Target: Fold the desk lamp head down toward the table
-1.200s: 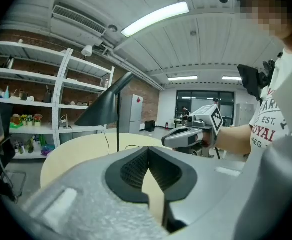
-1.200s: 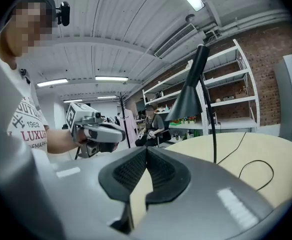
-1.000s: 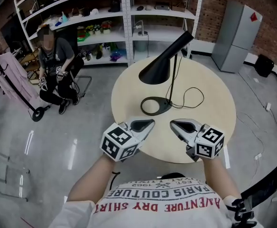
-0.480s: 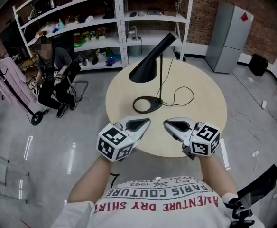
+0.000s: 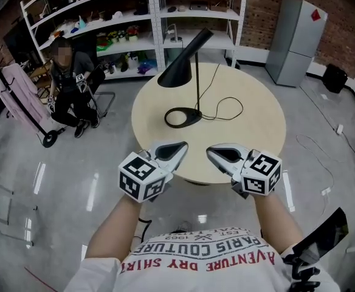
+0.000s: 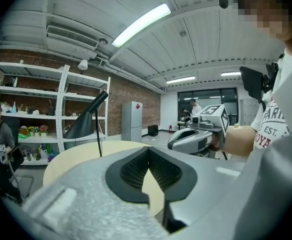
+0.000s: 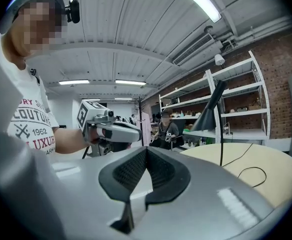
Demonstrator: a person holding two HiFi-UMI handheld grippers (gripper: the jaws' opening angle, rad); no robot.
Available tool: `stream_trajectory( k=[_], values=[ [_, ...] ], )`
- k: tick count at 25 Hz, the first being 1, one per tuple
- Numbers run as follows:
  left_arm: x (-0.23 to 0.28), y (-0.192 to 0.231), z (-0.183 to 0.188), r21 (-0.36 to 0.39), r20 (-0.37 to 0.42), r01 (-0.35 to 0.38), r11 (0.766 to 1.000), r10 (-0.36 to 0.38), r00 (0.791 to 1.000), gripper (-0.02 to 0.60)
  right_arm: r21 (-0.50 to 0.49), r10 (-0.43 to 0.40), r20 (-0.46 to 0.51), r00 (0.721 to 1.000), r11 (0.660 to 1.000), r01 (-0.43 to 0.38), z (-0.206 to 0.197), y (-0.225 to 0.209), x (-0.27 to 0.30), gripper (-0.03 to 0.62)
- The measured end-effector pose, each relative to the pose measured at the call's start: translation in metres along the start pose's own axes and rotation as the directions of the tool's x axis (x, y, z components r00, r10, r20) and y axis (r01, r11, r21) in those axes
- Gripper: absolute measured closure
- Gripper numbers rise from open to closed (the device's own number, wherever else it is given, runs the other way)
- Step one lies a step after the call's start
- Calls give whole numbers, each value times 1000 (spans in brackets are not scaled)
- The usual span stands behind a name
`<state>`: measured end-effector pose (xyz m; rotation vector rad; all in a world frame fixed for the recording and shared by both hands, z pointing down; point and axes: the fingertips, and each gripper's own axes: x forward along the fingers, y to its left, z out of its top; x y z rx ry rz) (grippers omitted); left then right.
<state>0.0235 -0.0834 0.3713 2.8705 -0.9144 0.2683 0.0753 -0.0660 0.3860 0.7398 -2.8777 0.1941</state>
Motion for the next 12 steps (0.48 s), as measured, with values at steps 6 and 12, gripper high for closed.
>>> stream_trajectory(
  k=[6, 12],
  values=[
    [-7, -33, -2, 13, -4, -17, 1000, 17, 1000, 583, -8, 16, 16, 1000, 1000, -16, -5, 20, -23, 588],
    [-13, -52, 0, 24, -5, -37, 999, 37, 999, 583, -22, 27, 26, 999, 999, -26, -4, 32, -39, 588]
  ],
)
